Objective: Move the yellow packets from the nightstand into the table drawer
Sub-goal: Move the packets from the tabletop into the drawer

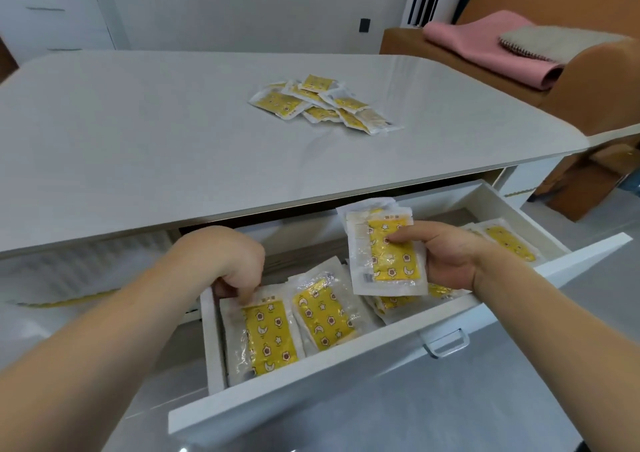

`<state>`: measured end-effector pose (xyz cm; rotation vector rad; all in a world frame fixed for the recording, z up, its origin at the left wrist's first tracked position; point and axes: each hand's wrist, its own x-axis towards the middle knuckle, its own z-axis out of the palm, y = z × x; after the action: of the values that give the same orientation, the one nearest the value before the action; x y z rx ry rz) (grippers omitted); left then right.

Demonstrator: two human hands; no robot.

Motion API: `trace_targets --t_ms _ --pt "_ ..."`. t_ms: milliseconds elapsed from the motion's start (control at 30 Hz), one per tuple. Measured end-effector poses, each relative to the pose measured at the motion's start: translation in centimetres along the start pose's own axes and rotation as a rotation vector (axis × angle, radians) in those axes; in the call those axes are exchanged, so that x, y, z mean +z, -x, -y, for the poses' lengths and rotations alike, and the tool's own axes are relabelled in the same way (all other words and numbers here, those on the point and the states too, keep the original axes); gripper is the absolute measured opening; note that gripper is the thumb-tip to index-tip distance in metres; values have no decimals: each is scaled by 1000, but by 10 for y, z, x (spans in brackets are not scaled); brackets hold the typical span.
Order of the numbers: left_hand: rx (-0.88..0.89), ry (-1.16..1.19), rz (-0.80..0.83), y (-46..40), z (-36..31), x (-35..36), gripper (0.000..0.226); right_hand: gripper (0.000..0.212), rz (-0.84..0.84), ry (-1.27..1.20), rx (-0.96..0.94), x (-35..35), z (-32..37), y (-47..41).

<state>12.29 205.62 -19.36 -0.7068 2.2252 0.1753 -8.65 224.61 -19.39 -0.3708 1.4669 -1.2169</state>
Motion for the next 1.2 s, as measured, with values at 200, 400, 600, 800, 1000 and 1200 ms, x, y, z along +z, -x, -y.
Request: trace_targets --t_ms 200,400,600,800,1000,1200 --pt "226 775 -387 10 -29 -30 19 38 12 139 -53 -1 5 0" --pt "352 1164 -374 -11 -105 -52 14 43 -118 86 -65 -40 25 14" --pt "396 1269 -267 -33 -160 -80 14 30 -306 50 -66 -105 31 30" --pt "427 1365 -251 -52 -211 -100 16 25 -383 29 -54 -159 40 24" --pt "220 1467 -401 -78 -229 -107 18 22 -654 673 21 -224 55 17" --pt "174 1622 -207 -97 -260 -104 21 27 -631 1190 156 -253 52 -1"
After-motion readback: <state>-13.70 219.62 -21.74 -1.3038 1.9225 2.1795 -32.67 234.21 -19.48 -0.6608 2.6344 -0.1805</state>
